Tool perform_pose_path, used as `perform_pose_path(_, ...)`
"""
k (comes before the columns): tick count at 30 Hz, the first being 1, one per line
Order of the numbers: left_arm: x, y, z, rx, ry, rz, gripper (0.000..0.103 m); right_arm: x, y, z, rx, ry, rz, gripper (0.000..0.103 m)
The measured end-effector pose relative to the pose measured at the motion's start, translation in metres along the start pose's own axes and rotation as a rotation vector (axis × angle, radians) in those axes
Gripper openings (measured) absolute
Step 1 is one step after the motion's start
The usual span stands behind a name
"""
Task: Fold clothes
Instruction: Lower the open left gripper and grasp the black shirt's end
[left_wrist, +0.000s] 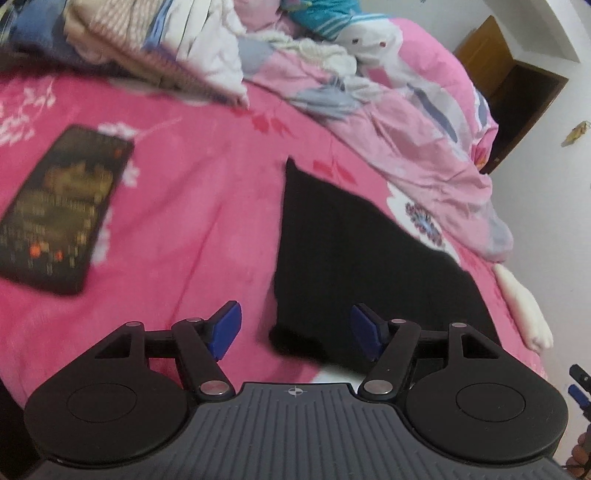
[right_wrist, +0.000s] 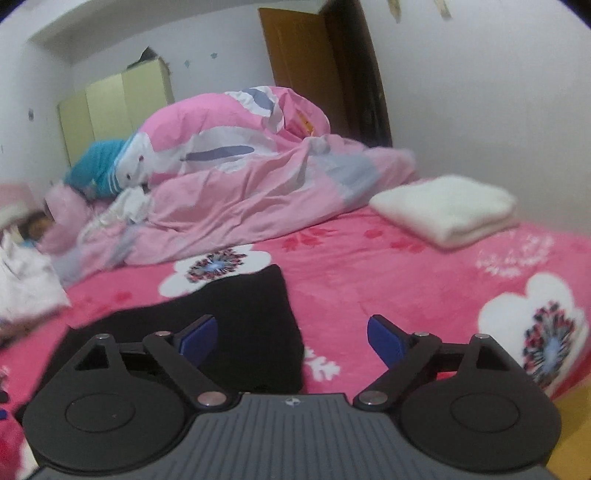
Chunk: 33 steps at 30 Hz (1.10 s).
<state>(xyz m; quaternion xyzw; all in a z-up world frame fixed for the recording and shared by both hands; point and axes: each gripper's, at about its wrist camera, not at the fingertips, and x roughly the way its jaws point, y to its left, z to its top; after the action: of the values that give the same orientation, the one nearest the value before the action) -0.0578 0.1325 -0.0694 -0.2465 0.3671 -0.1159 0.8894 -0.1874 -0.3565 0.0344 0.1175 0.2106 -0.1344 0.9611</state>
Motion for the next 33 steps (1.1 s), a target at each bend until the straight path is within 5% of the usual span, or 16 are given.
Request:
perform_pose_path(5, 0.001, 0.001, -0.009, 0.000, 0.002, -0.028, 0.066, -0.004, 0.016, -0.007, -0.062, -0.041, -0.001, 0.096)
perform_pose_path(9, 0.000, 0.003, -0.009, -0.010, -0.029, -0.062, 0.066, 0.001, -0.002, -0.005, 0.060, -0.012, 0.001, 0.095)
perform_pose_path(16, 0.010, 0.000, -0.010, -0.013, -0.028, -0.039, 0.051, 0.048, -0.071, -0.018, 0.395, 0.185, 0.093, 0.068)
perform_pose_path(21, 0.016, -0.001, -0.012, -0.017, -0.026, 0.007, 0.033, 0.078, -0.081, -0.031, 0.477, 0.317, 0.177, 0.054)
perform_pose_path(24, 0.019, 0.001, -0.012, -0.024, -0.017, 0.033, 0.024, 0.084, -0.087, -0.036, 0.563, 0.359, 0.225, 0.049)
perform_pose_path(33, 0.023, 0.002, -0.012, -0.020, -0.010, 0.049, 0.023, 0.115, -0.103, -0.056, 0.924, 0.536, 0.386, 0.044)
